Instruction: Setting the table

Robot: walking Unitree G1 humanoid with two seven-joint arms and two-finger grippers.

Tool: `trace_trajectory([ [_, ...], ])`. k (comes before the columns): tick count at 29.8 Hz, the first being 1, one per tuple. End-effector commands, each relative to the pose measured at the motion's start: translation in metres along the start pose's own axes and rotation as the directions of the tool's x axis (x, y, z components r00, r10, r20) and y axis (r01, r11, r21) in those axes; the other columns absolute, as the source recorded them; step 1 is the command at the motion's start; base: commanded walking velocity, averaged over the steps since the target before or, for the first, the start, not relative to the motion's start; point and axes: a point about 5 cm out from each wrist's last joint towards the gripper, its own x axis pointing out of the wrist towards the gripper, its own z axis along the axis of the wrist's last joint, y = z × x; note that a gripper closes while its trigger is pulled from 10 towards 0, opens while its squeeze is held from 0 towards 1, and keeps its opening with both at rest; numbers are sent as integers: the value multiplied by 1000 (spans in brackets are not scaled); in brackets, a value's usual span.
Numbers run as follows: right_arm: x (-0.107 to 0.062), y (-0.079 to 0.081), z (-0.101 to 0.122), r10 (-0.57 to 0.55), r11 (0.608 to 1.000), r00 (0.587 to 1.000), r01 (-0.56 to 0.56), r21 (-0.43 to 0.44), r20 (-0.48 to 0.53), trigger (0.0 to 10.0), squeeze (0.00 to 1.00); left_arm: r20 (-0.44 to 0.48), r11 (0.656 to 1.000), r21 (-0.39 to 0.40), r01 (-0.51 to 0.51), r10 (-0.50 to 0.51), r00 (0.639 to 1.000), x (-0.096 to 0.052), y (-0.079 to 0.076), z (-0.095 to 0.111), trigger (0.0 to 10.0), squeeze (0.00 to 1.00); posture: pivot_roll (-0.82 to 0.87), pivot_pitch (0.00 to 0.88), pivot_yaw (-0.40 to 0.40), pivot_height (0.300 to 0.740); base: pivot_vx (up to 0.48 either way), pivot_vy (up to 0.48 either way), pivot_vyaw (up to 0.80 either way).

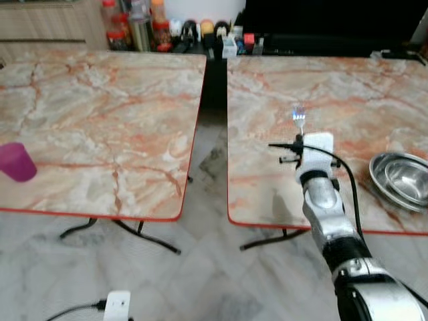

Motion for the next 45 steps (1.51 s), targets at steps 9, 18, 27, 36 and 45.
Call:
trace_trajectory([
  [9, 4, -3, 9, -11, 1000, 1000, 11, 7, 29, 10000, 0, 8, 1000, 25, 13, -13, 1000, 1, -4, 3, 10000, 0, 98, 89, -20, 715, 0, -291, 0],
  [18, 5, -2, 15, -12, 1000, 998, 12, 14, 56, 10000, 0, 3, 1000, 9, 26, -26, 1000, 0, -11, 1, 10000, 0, 91, 102, -22, 715, 0, -291, 0],
  [27, 4, 3, 16, 0, 1000, 998, -1, 16, 59, 10000, 0, -8, 1000, 13, 25, -25, 1000, -1, -9, -3, 10000, 0, 91, 79, -17, 715, 0, -291, 0],
  [36, 2, 10, 14, 20, 1000, 998, -21, 20, 55, 10000, 0, -2, 999, 24, 32, -32, 999, 0, -11, 0, 10000, 0, 88, 53, -16, 715, 0, -293, 0],
  [45, 1, 14, 14, 33, 999, 998, -34, 24, 54, 10000, 0, 3, 999, 19, 33, -33, 999, 1, -12, 3, 10000, 0, 88, 78, -23, 715, 0, -291, 0],
])
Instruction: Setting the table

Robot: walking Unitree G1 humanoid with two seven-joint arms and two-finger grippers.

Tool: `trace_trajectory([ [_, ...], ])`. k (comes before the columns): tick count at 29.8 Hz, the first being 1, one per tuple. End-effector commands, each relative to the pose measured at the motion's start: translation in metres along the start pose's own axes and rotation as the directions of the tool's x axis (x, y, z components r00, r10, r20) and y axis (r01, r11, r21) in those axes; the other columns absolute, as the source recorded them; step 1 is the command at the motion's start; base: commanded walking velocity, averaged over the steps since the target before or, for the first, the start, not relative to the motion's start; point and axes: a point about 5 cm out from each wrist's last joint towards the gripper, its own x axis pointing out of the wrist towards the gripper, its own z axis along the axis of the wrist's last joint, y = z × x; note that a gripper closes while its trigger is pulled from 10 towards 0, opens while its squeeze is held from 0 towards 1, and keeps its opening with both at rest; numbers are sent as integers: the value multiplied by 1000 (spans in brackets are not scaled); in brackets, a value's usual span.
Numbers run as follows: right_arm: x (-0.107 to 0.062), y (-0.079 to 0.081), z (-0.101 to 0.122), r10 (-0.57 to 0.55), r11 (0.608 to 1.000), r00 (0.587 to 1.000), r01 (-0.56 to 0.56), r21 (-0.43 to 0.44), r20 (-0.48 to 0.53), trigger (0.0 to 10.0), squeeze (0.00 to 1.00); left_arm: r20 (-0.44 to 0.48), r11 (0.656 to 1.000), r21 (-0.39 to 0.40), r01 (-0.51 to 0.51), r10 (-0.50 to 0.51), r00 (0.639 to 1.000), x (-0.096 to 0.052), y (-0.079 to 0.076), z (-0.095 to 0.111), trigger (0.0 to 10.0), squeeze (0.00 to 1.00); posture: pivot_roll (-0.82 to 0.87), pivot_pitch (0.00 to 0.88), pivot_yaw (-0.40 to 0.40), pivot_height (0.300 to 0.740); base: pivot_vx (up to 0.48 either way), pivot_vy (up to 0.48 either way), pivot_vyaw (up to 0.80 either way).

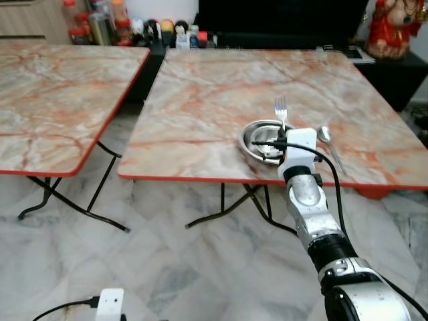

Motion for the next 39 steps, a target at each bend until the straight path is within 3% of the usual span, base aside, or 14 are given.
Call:
trace_trajectory([
  [1, 3, 6, 10, 16, 1000, 999, -16, 12, 30, 10000, 0, -15, 1000, 10, -6, 7, 1000, -1, 3, -4, 10000, 0, 88, 78, -23, 715, 0, -289, 0],
  [10, 2, 9, 9, 29, 1000, 999, -30, 6, 25, 10000, 0, -21, 1000, -5, -12, 12, 1000, -2, 2, -6, 10000, 0, 88, 93, -28, 715, 0, -292, 0],
  [17, 2, 10, 9, 32, 999, 999, -32, 10, 22, 10000, 0, -21, 1000, -23, -16, 16, 1000, -1, 1, -6, 10000, 0, 87, 100, -28, 715, 0, 0, 0],
  [18, 1, 11, 8, 34, 999, 999, -34, 13, 18, 10000, 0, 2, 998, -56, -10, 10, 1000, -1, 0, -2, 10000, 0, 85, 104, -28, 715, 0, 0, 0],
  [24, 1, 13, 9, 37, 999, 999, -37, 15, 18, 10000, 0, 2, 999, -48, -6, 6, 1000, 0, -2, 0, 10000, 0, 83, 103, -28, 715, 0, 0, 0],
  [39, 3, 13, 13, 40, 999, 999, -40, 13, 24, 10000, 0, -16, 998, -54, -17, 16, 1000, -1, 0, -5, 10000, 0, 85, 112, -29, 715, 304, 0, 0],
])
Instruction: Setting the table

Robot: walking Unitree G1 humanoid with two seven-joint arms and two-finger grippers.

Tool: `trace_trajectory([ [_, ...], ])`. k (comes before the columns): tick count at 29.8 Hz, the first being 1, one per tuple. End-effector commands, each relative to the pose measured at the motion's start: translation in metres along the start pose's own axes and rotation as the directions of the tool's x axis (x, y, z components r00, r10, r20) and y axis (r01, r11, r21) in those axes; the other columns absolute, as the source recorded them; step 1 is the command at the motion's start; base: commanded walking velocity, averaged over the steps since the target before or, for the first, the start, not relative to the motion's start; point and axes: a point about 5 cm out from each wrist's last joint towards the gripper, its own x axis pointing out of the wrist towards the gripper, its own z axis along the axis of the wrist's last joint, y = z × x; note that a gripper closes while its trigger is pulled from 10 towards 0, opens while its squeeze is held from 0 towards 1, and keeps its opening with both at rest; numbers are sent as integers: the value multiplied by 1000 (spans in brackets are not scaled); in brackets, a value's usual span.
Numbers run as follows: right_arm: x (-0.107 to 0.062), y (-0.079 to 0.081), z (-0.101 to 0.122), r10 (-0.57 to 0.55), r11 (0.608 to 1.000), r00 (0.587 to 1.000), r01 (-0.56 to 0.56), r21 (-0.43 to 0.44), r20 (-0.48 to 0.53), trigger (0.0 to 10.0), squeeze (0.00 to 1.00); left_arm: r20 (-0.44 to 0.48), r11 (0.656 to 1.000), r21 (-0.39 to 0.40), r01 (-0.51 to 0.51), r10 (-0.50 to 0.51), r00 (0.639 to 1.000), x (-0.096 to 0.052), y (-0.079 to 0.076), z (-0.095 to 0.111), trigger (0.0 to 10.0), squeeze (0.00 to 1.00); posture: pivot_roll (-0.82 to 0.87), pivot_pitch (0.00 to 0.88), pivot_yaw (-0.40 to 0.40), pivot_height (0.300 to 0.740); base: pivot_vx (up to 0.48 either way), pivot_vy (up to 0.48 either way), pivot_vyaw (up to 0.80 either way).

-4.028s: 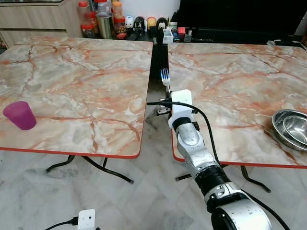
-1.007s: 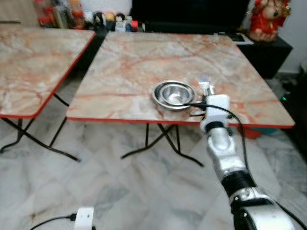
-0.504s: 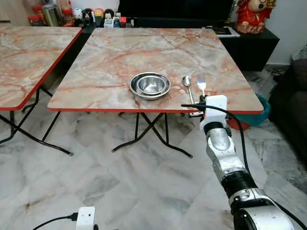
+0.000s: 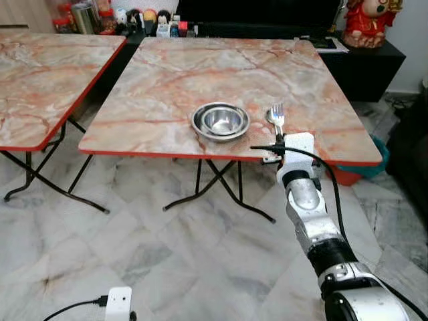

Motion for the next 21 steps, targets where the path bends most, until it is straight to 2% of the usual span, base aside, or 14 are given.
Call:
trace_trajectory([
  [1, 3, 1, 8, 1, 1000, 1000, -1, 4, 24, 10000, 0, -29, 1000, -10, -14, 14, 999, -2, 4, -7, 10000, 0, 86, 111, -29, 715, 319, 0, 0],
  [21, 3, 3, 9, 11, 1000, 1000, -11, 6, 28, 10000, 0, -28, 1000, -7, -10, 9, 1000, -1, 2, -6, 10000, 0, 83, 104, -31, 715, 322, 0, 0],
])
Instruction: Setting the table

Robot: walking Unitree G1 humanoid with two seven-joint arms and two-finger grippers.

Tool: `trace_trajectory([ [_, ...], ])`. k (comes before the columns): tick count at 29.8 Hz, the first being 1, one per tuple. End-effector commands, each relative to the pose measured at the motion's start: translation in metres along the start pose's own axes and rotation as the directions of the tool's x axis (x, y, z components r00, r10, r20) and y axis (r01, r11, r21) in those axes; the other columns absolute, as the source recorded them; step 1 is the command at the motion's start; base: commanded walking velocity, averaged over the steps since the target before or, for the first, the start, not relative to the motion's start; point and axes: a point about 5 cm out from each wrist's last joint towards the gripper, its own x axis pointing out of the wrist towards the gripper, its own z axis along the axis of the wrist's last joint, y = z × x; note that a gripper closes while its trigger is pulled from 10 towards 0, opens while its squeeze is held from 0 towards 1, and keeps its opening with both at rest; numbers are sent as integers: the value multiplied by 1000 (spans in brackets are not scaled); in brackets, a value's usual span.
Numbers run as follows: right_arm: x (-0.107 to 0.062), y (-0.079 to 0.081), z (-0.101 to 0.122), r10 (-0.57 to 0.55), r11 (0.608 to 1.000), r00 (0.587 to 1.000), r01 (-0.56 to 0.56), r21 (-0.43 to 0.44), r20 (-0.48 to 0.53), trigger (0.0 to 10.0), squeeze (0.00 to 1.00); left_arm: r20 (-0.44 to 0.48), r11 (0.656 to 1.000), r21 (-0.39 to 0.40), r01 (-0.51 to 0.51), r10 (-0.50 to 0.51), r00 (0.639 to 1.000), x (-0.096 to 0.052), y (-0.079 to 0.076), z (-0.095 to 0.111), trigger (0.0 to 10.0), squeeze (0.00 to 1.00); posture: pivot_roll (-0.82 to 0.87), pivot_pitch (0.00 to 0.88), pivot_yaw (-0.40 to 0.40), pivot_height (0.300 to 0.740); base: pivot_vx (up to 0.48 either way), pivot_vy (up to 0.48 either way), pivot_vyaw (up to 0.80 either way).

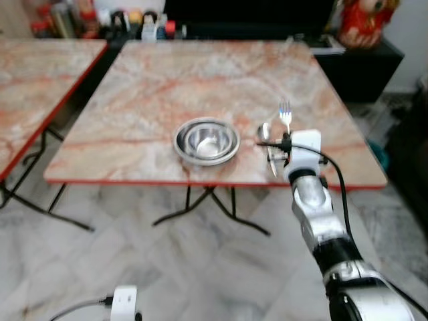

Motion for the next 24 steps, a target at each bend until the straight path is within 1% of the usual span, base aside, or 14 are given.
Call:
trace_trajectory([
  [1, 2, 9, 7, 25, 1000, 999, -25, 11, 23, 10000, 0, -33, 1000, -1, -26, 26, 999, -2, 9, -8, 10000, 0, 83, 104, -31, 715, 322, 0, 0],
  [8, 2, 9, 7, 25, 1000, 999, -25, 10, 22, 10000, 0, -31, 1000, -4, -23, 23, 999, -2, 7, -8, 10000, 0, 83, 107, -34, 715, 323, 0, 0],
  [21, 0, 9, 5, 26, 1000, 999, -26, 9, 19, 10000, 0, -38, 1000, 1, -24, 24, 999, -2, 7, -9, 10000, 0, 84, 110, -34, 715, 318, 0, 0],
  [24, 0, 8, 5, 24, 1000, 1000, -24, 9, 18, 10000, 0, -39, 1000, 2, -22, 22, 999, -3, 6, -10, 10000, 0, 82, 109, -33, 715, 0, 0, 0],
])
